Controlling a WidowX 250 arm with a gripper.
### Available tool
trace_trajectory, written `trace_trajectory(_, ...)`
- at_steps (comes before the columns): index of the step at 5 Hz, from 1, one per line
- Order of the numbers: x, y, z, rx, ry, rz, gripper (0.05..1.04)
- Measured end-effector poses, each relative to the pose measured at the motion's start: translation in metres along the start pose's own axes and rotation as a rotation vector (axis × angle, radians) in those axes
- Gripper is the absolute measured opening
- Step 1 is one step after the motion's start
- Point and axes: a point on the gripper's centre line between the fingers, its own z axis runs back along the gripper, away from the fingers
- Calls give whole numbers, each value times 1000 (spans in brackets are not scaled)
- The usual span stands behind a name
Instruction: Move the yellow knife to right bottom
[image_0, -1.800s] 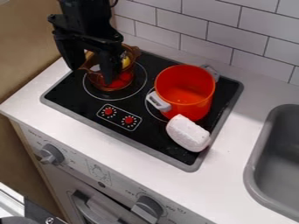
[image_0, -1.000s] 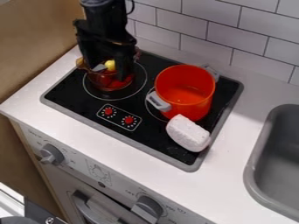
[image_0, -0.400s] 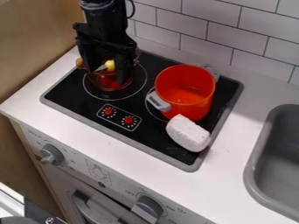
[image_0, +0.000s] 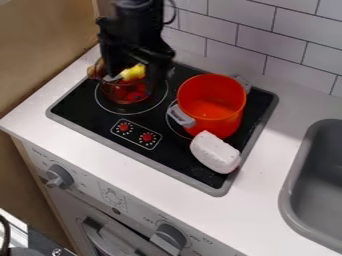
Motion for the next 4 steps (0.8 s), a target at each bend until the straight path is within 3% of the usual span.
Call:
trace_trajectory(1, 10, 7, 16, 23, -13, 9, 999)
trace_trajectory(2, 23, 14, 7, -11, -27, -70, 999)
trace_trajectory(4, 55, 46, -24, -35, -45, -221, 999)
